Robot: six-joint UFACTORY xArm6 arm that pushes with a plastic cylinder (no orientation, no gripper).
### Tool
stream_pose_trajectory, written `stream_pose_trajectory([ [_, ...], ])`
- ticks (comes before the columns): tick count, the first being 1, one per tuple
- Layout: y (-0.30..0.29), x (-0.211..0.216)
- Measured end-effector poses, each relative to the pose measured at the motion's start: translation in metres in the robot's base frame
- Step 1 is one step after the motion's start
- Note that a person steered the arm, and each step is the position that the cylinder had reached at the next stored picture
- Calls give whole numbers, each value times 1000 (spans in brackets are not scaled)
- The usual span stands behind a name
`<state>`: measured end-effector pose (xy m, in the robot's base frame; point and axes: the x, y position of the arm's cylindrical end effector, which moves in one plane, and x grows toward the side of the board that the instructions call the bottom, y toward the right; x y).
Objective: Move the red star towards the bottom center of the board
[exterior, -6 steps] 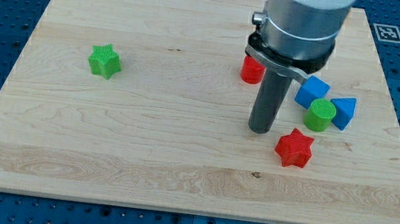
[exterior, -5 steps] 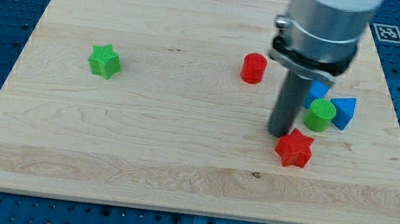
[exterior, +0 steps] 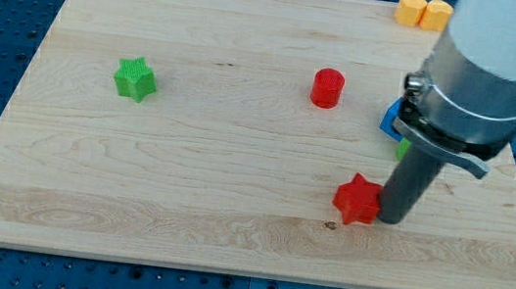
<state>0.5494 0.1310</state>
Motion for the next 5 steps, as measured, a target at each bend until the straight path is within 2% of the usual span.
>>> stream_pose_trajectory([
  [3,-47,-23],
  [5,-87,-10],
])
